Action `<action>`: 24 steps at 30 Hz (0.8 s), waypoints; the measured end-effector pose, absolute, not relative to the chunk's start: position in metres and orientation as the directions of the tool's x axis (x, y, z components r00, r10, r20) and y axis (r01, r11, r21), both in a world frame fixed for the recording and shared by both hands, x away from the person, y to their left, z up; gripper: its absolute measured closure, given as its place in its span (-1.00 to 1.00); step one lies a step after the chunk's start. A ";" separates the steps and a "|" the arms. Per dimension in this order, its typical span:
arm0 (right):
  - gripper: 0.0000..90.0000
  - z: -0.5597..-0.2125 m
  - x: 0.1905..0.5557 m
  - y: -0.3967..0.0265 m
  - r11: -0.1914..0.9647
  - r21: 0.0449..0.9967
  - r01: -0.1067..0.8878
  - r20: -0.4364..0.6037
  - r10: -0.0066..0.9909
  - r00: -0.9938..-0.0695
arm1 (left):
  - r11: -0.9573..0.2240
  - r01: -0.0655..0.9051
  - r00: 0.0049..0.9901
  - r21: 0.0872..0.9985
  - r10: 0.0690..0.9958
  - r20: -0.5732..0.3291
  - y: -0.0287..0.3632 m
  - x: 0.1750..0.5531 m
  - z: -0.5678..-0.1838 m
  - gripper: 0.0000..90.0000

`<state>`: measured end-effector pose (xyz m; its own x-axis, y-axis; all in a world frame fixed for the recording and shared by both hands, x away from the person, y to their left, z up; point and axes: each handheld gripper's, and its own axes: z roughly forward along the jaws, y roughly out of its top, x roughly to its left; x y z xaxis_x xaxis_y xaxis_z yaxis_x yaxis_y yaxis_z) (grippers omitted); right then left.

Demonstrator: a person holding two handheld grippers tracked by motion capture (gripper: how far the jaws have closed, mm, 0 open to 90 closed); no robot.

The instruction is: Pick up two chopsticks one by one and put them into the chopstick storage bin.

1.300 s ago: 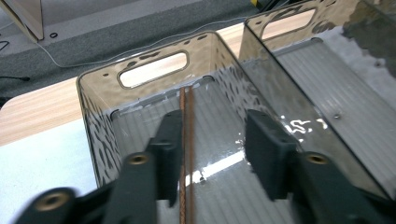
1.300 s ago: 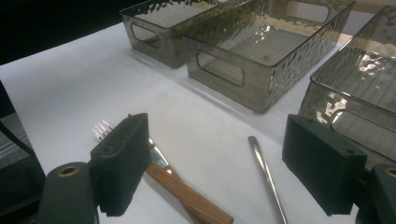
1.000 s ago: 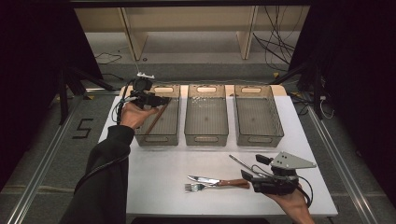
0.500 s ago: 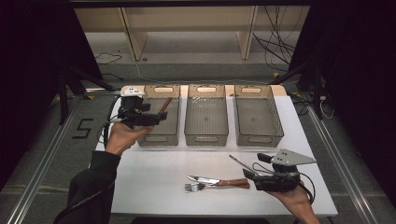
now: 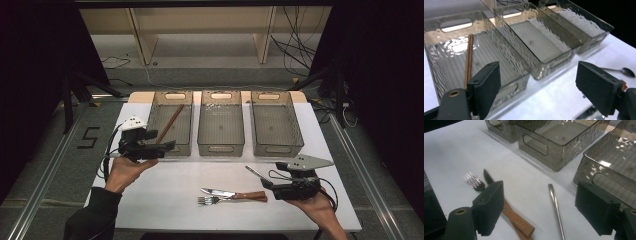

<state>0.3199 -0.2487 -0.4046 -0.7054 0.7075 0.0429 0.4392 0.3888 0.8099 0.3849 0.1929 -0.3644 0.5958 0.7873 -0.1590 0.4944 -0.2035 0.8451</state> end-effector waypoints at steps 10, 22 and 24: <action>-0.46 -0.401 0.330 -0.248 0.406 0.795 0.451 0.041 0.705 -0.708 | -0.151 0.480 0.596 0.864 0.779 -0.195 0.210 0.366 -0.385 -0.59; -0.46 -0.405 0.343 -0.244 0.455 0.746 0.486 0.028 0.707 -0.707 | -0.146 0.472 0.600 0.870 0.776 -0.195 0.217 0.348 -0.412 -0.59; -0.46 -0.405 0.345 -0.243 0.464 0.738 0.491 0.027 0.707 -0.707 | -0.137 0.464 0.599 0.875 0.776 -0.196 0.217 0.344 -0.414 -0.59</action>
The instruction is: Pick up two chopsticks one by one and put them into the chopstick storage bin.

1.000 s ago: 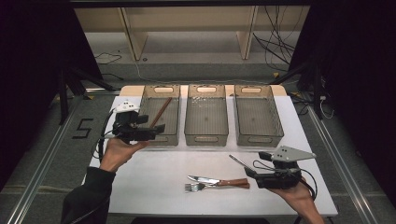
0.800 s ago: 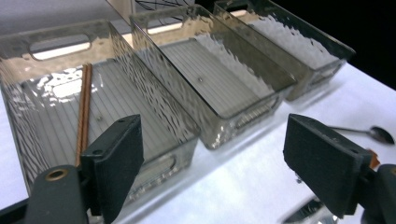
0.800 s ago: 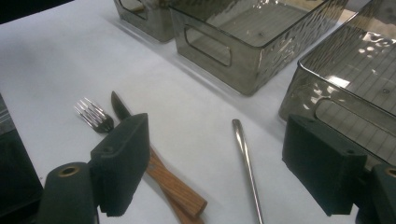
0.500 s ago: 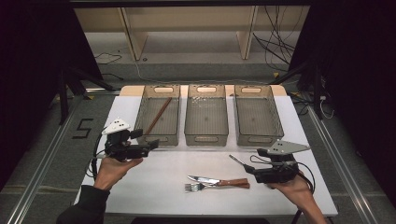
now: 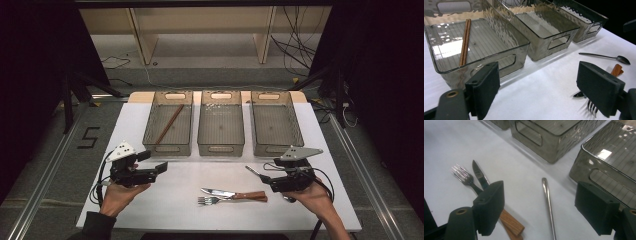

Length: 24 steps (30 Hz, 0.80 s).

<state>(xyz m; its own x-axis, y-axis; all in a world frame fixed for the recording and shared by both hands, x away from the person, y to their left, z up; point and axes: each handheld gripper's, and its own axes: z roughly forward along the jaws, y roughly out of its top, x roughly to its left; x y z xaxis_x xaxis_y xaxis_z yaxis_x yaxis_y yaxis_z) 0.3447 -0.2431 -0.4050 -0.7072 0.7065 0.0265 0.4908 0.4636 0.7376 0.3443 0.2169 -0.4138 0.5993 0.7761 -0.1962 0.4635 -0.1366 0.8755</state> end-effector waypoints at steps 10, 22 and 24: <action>-0.44 -0.410 0.353 -0.238 0.503 0.688 0.523 0.014 0.711 -0.703 | -0.138 0.442 0.608 0.887 0.773 -0.182 0.219 0.332 -0.419 -0.59; -0.43 -0.420 0.361 -0.243 0.510 0.635 0.580 0.029 0.734 -0.678 | -0.126 0.416 0.615 0.900 0.768 -0.177 0.221 0.320 -0.428 -0.61; -0.43 -0.422 0.362 -0.243 0.511 0.629 0.585 0.029 0.737 -0.675 | -0.129 0.415 0.617 0.901 0.768 -0.174 0.221 0.318 -0.429 -0.62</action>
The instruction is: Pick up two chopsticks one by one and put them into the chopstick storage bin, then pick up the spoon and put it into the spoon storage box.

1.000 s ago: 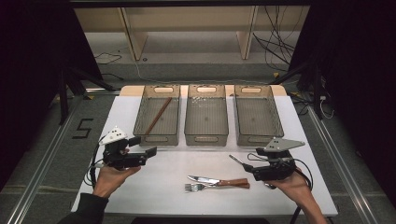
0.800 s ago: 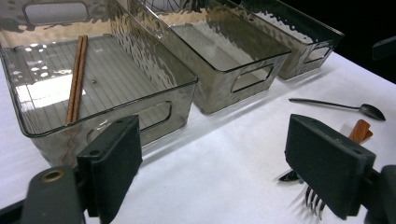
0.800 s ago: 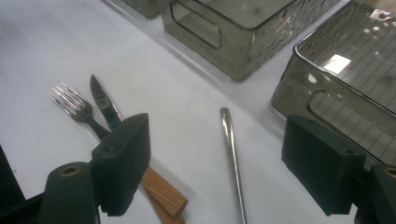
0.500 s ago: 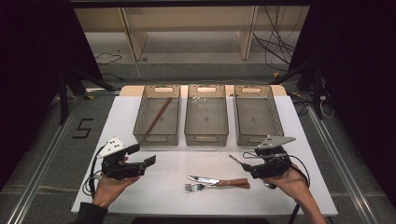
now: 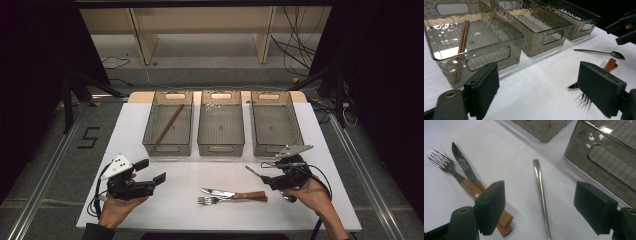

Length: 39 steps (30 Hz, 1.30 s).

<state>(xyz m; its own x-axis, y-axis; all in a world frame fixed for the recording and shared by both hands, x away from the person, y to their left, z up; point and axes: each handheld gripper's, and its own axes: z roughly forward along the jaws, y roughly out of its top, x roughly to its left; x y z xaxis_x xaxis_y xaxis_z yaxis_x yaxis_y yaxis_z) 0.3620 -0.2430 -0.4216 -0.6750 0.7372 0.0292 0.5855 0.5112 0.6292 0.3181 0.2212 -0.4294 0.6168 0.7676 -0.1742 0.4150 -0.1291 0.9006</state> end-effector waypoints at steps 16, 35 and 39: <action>-0.22 -0.435 0.380 -0.238 0.590 0.477 0.651 0.052 0.721 -0.691 | -0.143 0.425 0.620 0.894 0.765 -0.173 0.218 0.313 -0.438 -0.64; 0.44 -0.453 0.397 -0.228 0.657 0.290 0.696 0.005 0.726 -0.688 | -0.150 0.424 0.626 0.893 0.762 -0.169 0.216 0.311 -0.444 -0.64; 0.52 -0.456 0.399 -0.227 0.665 0.268 0.697 0.007 0.722 -0.692 | -0.156 0.416 0.630 0.896 0.760 -0.161 0.216 0.311 -0.444 -0.64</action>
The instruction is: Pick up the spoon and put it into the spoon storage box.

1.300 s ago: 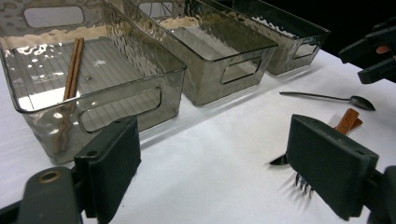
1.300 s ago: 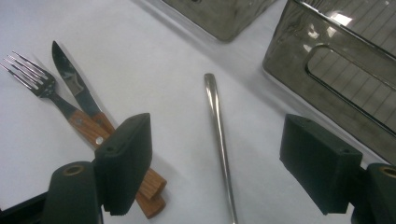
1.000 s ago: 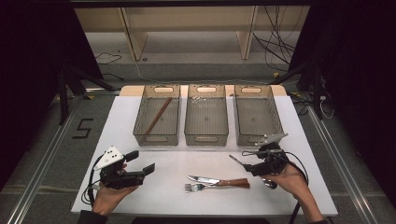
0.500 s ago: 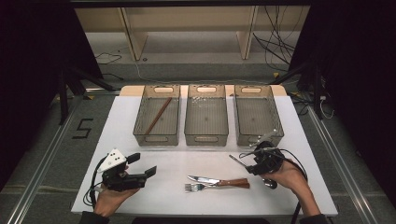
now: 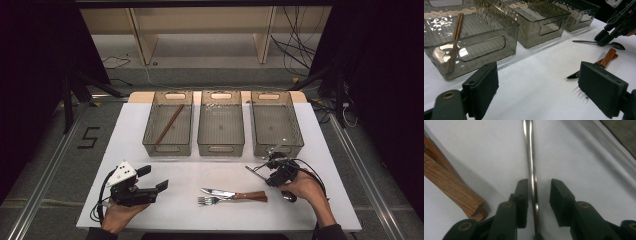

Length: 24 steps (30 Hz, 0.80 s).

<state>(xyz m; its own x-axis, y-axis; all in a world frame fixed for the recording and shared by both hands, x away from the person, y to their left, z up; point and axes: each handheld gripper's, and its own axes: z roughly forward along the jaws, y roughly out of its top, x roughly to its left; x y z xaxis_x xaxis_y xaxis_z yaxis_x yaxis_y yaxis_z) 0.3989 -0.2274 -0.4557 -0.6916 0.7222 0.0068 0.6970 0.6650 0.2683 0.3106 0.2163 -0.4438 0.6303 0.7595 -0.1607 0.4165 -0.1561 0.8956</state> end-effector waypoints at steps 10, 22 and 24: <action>0.67 -0.455 0.400 -0.225 0.672 0.230 0.703 0.008 0.722 -0.692 | -0.156 0.418 0.630 0.895 0.759 -0.162 0.216 0.311 -0.445 -0.64; 0.89 -0.455 0.404 -0.222 0.675 0.208 0.708 0.009 0.723 -0.691 | -0.166 0.414 0.635 0.895 0.757 -0.153 0.215 0.311 -0.446 -0.62; 0.90 -0.455 0.403 -0.222 0.673 0.210 0.709 0.011 0.724 -0.690 | -0.166 0.413 0.634 0.895 0.758 -0.152 0.215 0.311 -0.446 -0.62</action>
<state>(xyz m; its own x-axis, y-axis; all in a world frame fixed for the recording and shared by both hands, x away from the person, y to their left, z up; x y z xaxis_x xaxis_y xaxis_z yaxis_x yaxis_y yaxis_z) 0.4031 -0.2220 -0.4546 -0.6899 0.7238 0.0107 0.7092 0.6728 0.2105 0.3108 0.2152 -0.4465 0.6344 0.7579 -0.1522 0.4132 -0.1661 0.8953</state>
